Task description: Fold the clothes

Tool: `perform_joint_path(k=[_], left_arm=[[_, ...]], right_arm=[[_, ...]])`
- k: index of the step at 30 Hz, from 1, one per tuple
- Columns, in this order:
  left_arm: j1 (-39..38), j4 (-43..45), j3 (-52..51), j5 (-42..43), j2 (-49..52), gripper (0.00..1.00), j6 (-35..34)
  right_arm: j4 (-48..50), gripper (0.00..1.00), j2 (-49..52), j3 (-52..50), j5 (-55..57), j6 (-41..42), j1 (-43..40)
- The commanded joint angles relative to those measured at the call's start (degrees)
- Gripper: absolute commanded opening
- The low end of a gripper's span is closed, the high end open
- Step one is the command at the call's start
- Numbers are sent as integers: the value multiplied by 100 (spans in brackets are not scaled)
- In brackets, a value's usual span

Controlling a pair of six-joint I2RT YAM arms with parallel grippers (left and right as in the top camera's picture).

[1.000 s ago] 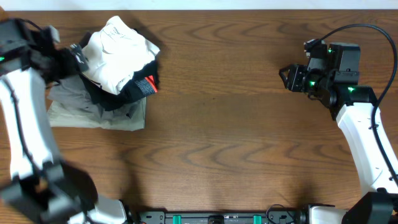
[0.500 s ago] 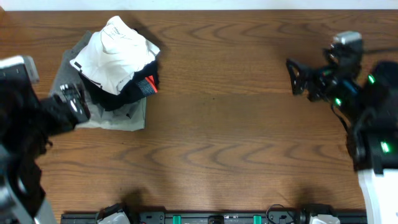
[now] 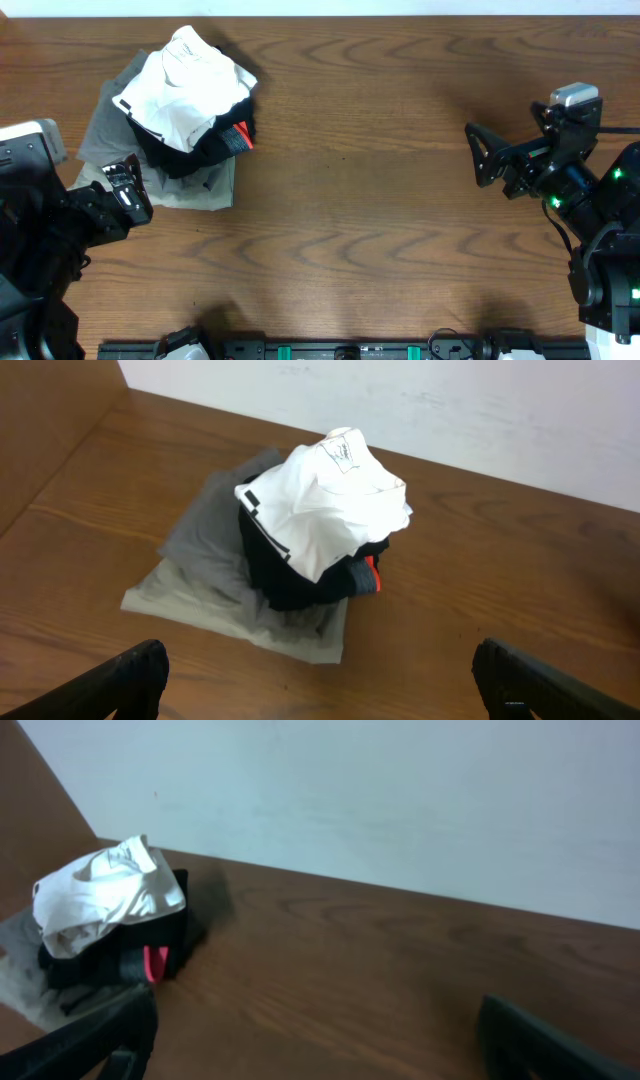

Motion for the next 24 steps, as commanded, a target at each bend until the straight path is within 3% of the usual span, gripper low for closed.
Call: perform_joint_path(k=[1, 8, 13, 19, 24], left_arm=[[-2, -9, -22, 70, 15, 98, 37], [-2, -9, -22, 70, 17, 98, 37], [-2, -9, -22, 70, 17, 98, 37], [-2, -9, -22, 70, 17, 98, 37], [-2, -11, -22, 70, 17, 98, 37]], right_arm=[[-101, 99, -24, 33, -83, -46, 9], [-111, 99, -57, 26, 192, -76, 39], [474, 99, -516, -374, 1008, -94, 46], [1648, 99, -1886, -2079, 1587, -92, 44], [3209, 99, -3077, -3637, 1589, -94, 118]])
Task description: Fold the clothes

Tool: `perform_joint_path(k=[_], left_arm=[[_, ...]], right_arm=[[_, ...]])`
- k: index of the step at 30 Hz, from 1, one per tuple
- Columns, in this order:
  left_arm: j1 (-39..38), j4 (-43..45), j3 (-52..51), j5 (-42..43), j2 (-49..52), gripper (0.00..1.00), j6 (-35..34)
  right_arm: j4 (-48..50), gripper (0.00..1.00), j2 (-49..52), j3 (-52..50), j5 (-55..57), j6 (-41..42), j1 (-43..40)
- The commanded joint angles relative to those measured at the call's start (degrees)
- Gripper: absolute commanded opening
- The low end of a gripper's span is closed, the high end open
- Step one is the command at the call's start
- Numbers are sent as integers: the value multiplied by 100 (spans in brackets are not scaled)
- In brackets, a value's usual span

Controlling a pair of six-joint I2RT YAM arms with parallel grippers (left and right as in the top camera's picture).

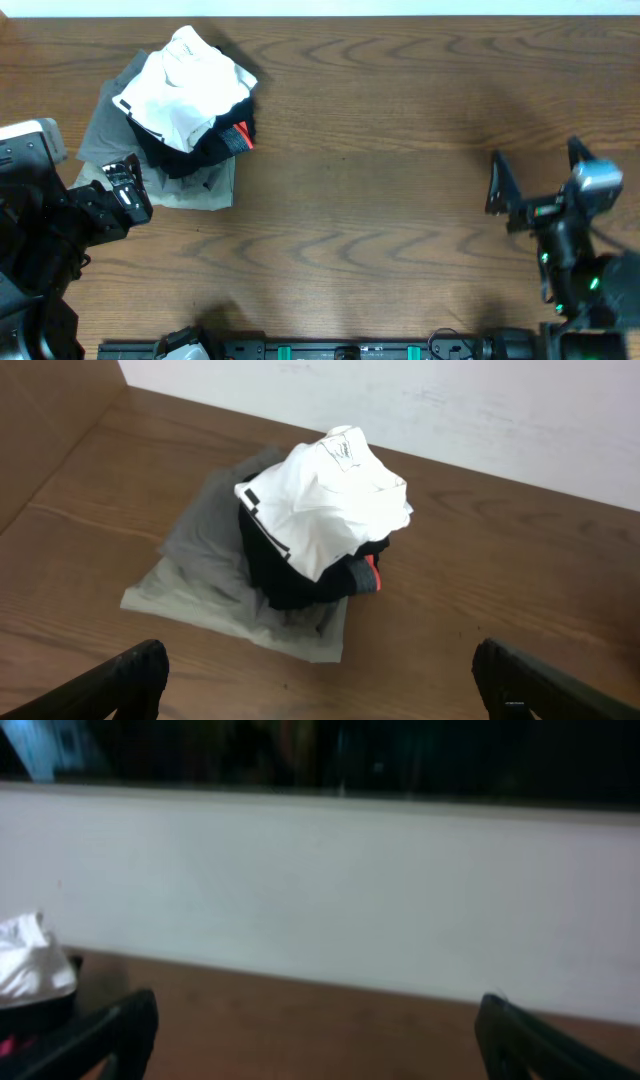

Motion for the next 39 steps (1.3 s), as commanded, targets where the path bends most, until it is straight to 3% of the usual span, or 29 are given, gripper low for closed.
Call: perform_joint_path(k=[1, 6, 10, 14, 27, 39], left_arm=[[-2, -7, -11, 70, 9, 98, 35], [-2, -7, -11, 70, 9, 98, 35], [-2, -7, -11, 70, 9, 98, 35], [-2, -7, -11, 70, 9, 98, 35], [-2, -7, -11, 70, 9, 98, 35], [-2, -7, -11, 70, 9, 98, 35]], right_arm=[[706, 99, -656, -957, 186, -105, 144], [1661, 99, -1530, -2284, 293, -179, 415], [1858, 99, -2417, -3051, 415, -179, 516], [2149, 99, -2330, -3429, 435, -175, 568], [59, 99, -2361, -3425, 754, -175, 850], [50, 99, -2337, -3425, 758, -177, 848]])
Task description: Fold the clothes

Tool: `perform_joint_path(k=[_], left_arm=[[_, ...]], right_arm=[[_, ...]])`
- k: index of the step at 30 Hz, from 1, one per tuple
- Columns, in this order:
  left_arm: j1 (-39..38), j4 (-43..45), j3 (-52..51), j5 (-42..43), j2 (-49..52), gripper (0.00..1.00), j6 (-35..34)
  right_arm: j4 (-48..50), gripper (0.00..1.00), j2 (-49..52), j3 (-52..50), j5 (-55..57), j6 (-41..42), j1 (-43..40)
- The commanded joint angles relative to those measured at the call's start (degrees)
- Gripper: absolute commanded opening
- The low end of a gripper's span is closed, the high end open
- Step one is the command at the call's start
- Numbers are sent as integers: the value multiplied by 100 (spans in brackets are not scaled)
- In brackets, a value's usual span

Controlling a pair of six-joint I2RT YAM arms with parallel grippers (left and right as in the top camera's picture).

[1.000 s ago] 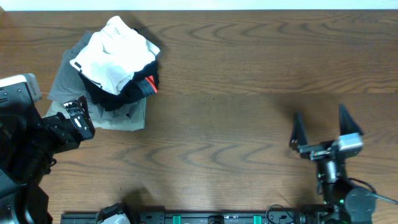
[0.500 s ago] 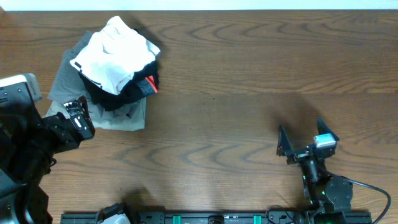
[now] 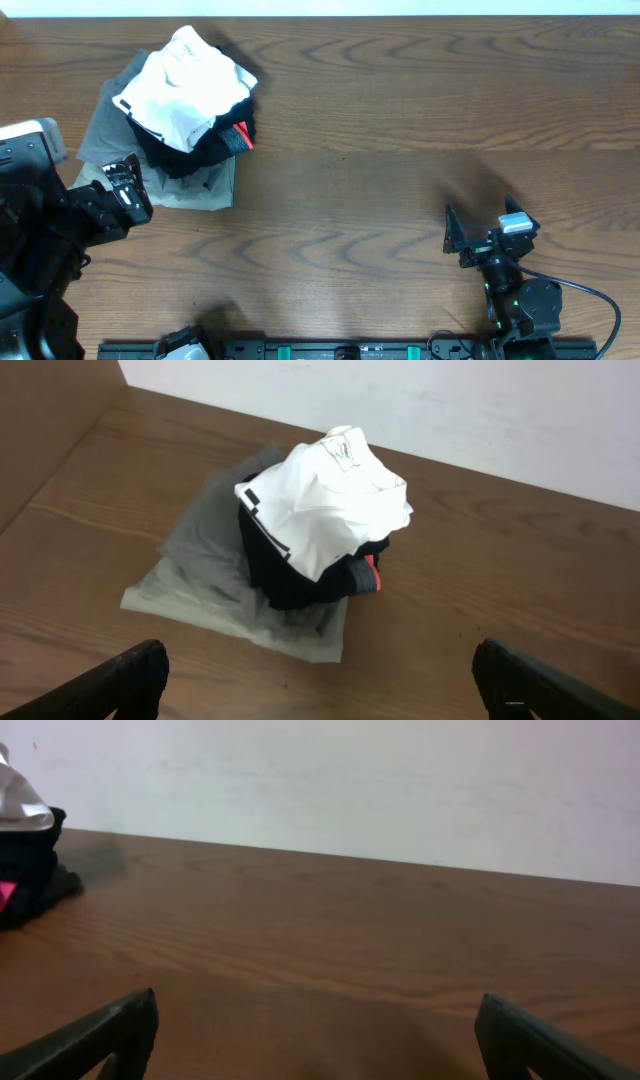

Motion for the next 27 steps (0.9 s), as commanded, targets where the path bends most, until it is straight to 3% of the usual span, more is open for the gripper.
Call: perform_joint_path(k=[1, 15, 19, 24, 27], left_arm=[[-2, -4, -11, 70, 9, 98, 35], [-2, -116, -105, -262, -15, 98, 90], [-42, 1137, -887, 212, -350, 98, -52], [-415, 3611, -2951, 247, -1296, 98, -52], [-566, 4470, -4155, 247, -1930, 98, -52]], right_arm=[[-35, 99, -20, -9, 57, -66, 63], [-35, 99, -20, -9, 57, -66, 63], [-35, 99, -20, -9, 57, -66, 63], [-35, 99, -17, -9, 57, -66, 63], [-35, 99, -20, -9, 57, -66, 63]])
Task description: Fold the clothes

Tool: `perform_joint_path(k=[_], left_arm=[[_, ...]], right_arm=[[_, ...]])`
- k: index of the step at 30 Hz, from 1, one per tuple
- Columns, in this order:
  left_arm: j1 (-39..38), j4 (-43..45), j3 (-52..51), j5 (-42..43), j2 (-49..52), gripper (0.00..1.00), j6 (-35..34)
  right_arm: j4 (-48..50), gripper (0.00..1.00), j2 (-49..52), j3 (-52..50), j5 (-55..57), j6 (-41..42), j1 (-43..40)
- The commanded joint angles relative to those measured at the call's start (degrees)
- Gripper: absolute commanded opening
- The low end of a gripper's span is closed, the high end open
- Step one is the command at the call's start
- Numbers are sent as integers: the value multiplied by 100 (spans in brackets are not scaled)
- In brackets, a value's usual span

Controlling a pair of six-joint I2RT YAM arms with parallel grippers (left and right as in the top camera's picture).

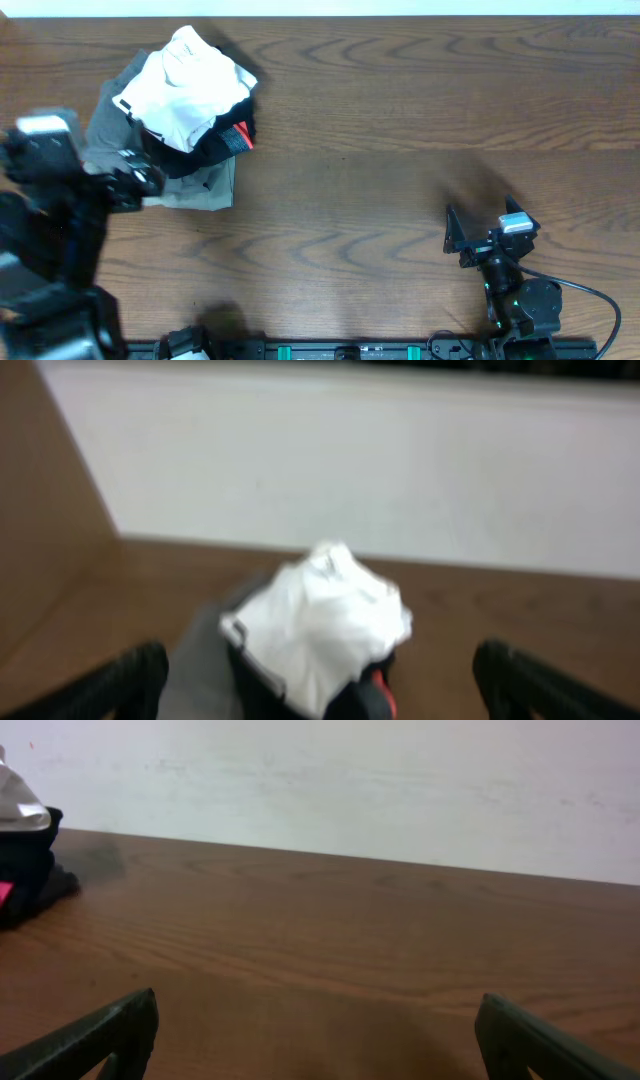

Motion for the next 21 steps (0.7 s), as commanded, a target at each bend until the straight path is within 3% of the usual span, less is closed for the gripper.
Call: perform_joint_path(k=[1, 10, 21], left_arm=[[-170, 608, -1261, 94, -732, 98, -33], [-437, 1888, -4092, 68, -2811, 98, -33], [-487, 2487, -5657, -81, -4288, 98, -33]], right_arm=[[-33, 99, -20, -9, 33, -66, 66], [-33, 99, -17, -9, 33, -66, 63], [-33, 99, -17, -9, 33, -66, 63]])
